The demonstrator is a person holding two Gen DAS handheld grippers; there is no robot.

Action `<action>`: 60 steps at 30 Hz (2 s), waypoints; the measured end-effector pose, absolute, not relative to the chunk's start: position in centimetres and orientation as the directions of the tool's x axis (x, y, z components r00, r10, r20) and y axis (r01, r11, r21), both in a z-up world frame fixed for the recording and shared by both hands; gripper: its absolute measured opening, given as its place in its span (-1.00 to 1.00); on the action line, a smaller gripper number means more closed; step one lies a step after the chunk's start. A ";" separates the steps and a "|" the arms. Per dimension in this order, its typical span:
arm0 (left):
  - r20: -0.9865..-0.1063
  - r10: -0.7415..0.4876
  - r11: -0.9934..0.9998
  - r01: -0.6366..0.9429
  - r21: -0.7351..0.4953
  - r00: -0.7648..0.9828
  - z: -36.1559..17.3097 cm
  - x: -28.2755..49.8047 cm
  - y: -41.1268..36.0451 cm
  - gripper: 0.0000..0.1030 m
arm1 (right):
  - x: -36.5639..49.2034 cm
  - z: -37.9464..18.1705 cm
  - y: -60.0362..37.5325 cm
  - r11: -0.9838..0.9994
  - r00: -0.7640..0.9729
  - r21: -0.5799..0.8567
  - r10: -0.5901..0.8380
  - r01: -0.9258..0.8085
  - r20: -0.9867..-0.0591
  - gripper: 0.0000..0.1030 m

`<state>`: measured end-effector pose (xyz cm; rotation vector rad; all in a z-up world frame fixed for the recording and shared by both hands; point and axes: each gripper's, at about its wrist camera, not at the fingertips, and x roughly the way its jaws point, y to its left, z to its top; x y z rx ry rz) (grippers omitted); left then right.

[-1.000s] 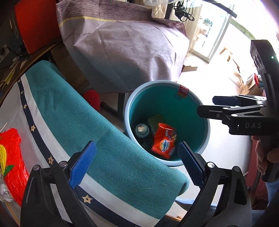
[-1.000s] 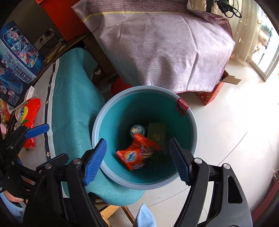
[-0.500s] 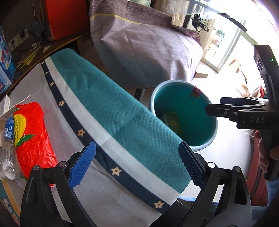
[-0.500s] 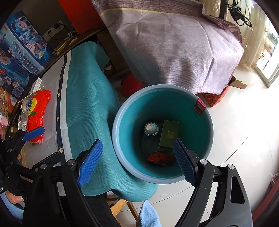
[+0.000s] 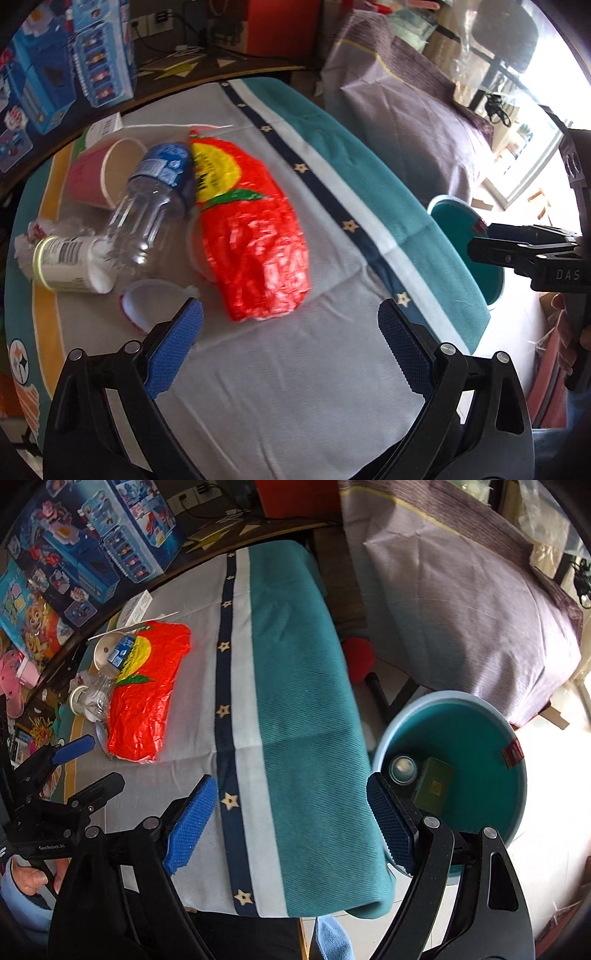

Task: Collect trash
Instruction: 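Move both tools back over the table toward the water bottle, then grasp the clear water bottle with the left gripper while the right gripper grasps the red bag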

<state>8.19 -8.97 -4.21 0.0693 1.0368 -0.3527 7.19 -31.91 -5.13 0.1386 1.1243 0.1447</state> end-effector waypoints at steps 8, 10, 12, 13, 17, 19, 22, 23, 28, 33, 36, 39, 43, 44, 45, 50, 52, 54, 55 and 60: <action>-0.851 -0.193 0.977 0.173 -0.122 0.489 -4.5 9.6 -0.5 0.86 | 10.7 -5.3 -24.8 0.975 0.387 0.158 0.206 -0.154 -0.899 0.54; -0.847 -0.181 0.982 0.146 -0.123 0.499 -4.4 9.8 1.1 0.86 | 11.5 -5.4 -23.0 0.971 0.373 0.160 0.217 -0.177 -0.902 0.54; -0.846 -0.168 0.985 0.116 -0.126 0.507 -4.3 10.1 2.8 0.86 | 12.1 -5.6 -21.4 0.966 0.360 0.163 0.227 -0.200 -0.905 0.54; -0.845 -0.166 0.986 0.101 -0.133 0.508 -4.3 10.3 3.5 0.86 | 12.4 -5.7 -20.5 0.964 0.354 0.161 0.230 -0.213 -0.907 0.54; -0.842 -0.185 0.980 0.037 -0.193 0.506 -4.4 11.4 6.1 0.86 | 14.0 -5.9 -17.8 0.956 0.342 0.153 0.235 -0.251 -0.910 0.54; -0.837 -0.191 0.980 0.046 -0.195 0.512 -4.2 11.9 6.0 0.86 | 15.0 -6.1 -16.9 0.954 0.338 0.153 0.237 -0.256 -0.911 0.54; -0.838 -0.183 0.983 0.086 -0.163 0.514 -3.8 12.9 5.1 0.86 | 16.6 -6.7 -16.1 0.954 0.322 0.161 0.241 -0.253 -0.916 0.54; -0.840 -0.186 0.983 0.104 -0.154 0.510 -3.7 13.3 4.6 0.86 | 17.1 -6.9 -15.9 0.954 0.318 0.162 0.239 -0.251 -0.917 0.54; -0.843 -0.185 0.980 0.153 -0.124 0.505 -3.5 15.3 3.4 0.86 | 18.8 -8.5 -16.4 0.953 0.271 0.202 0.260 -0.224 -0.927 0.54; -0.847 -0.186 0.978 0.181 -0.108 0.499 -3.5 16.6 2.2 0.86 | 18.7 -9.5 -16.9 0.939 0.246 0.262 0.314 -0.221 -0.917 0.50; -0.854 -0.179 0.976 0.201 -0.090 0.489 -3.9 17.2 1.2 0.86 | 18.3 -9.3 -16.9 0.931 0.266 0.264 0.329 -0.252 -0.906 -0.11; -0.859 -0.174 0.973 0.220 -0.074 0.481 -4.2 17.6 0.1 0.86 | 17.7 -8.6 -17.1 0.927 0.293 0.255 0.334 -0.275 -0.896 -0.44; -0.872 -0.165 0.968 0.243 -0.054 0.461 -4.8 18.3 -1.2 0.86 | 16.8 -7.6 -18.0 0.928 0.317 0.240 0.327 -0.284 -0.890 -0.59; -0.874 -0.162 0.967 0.249 -0.048 0.458 -5.0 18.4 -1.5 0.86 | 16.5 -7.5 -18.4 0.928 0.315 0.246 0.331 -0.281 -0.889 -0.59; -0.876 -0.160 0.966 0.257 -0.043 0.454 -5.2 18.6 -1.8 0.85 | 16.3 -7.5 -18.9 0.927 0.311 0.255 0.337 -0.275 -0.889 -0.59; -0.884 -0.154 0.963 0.268 -0.034 0.441 -6.1 18.8 -2.8 0.30 | 15.3 -7.3 -21.0 0.928 0.303 0.278 0.347 -0.248 -0.888 -0.58; -0.882 -0.163 0.962 0.270 -0.043 0.443 -6.1 18.3 -2.8 0.29 | 15.1 -7.3 -21.7 0.929 0.303 0.280 0.346 -0.240 -0.888 -0.57; -0.888 -0.179 0.958 0.279 -0.059 0.425 -6.3 17.8 -2.9 0.29 | 14.7 -7.3 -22.4 0.930 0.301 0.285 0.348 -0.232 -0.888 -0.57; -0.889 -0.185 0.956 0.285 -0.065 0.418 -6.3 17.5 -2.9 0.29 | 14.5 -7.2 -22.7 0.930 0.302 0.285 0.347 -0.230 -0.888 -0.57; -0.895 -0.172 0.949 0.313 -0.038 0.412 -6.4 17.1 -3.8 0.33 | 13.6 -7.2 -24.2 0.936 0.313 0.268 0.330 -0.227 -0.890 -0.57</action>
